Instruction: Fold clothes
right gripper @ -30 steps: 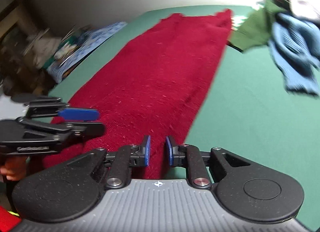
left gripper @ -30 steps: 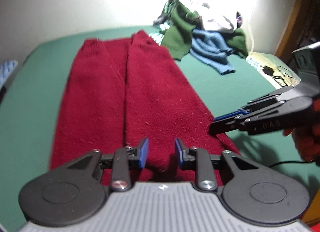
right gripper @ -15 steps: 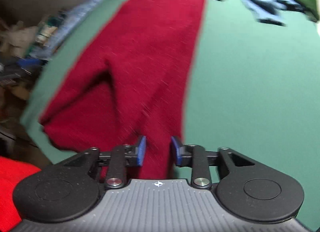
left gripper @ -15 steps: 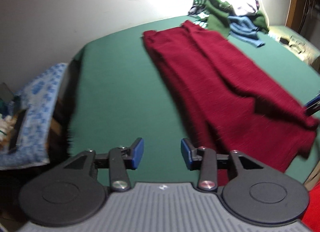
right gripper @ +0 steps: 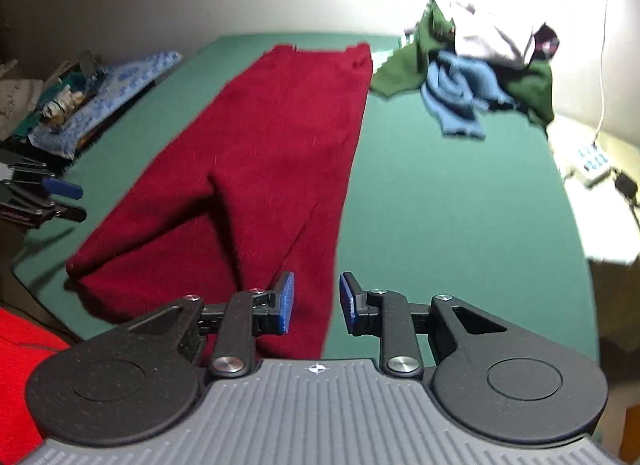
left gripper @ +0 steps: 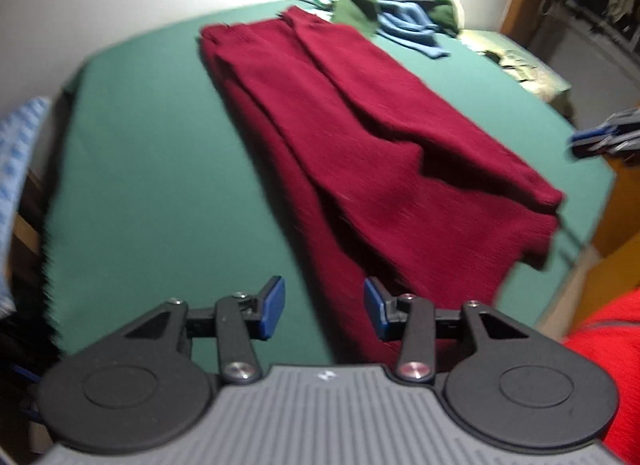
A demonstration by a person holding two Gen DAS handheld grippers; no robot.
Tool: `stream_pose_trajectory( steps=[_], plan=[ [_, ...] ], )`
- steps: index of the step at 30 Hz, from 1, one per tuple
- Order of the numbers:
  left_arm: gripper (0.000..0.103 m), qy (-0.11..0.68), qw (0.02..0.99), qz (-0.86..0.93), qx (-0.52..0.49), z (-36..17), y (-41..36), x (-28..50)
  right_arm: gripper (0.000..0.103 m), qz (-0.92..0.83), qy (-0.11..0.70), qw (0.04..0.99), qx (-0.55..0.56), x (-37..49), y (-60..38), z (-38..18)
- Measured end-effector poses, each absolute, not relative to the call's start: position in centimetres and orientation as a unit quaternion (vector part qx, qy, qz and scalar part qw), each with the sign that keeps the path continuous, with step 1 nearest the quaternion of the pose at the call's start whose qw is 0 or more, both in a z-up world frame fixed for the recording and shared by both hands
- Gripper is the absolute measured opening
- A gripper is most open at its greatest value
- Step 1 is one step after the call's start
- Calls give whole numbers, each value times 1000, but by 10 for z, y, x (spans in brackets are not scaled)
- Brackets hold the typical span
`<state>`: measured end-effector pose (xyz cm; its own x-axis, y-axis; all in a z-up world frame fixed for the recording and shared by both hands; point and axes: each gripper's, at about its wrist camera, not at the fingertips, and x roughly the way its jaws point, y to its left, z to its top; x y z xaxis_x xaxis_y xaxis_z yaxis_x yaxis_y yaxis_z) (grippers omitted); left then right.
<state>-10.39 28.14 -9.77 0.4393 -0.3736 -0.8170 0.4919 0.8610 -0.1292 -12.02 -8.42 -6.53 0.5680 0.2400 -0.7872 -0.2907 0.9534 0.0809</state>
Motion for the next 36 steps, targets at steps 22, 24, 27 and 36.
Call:
stream_pose_trajectory(
  steps=[22,24,27,36],
  plan=[
    [58,413,851,-274,174,32,263,-9,28,214,503,837,0,18,-103,57],
    [63,389,861,-261,200,56,257,33,28,217,493,842,4,59,-103,81],
    [63,352,876,-230,234,68,239,93,35,224,468,855,5,118,-98,91],
    [56,388,885,-203,160,-41,215,207,38,230,437,867,61,241,-96,-16]
  ],
)
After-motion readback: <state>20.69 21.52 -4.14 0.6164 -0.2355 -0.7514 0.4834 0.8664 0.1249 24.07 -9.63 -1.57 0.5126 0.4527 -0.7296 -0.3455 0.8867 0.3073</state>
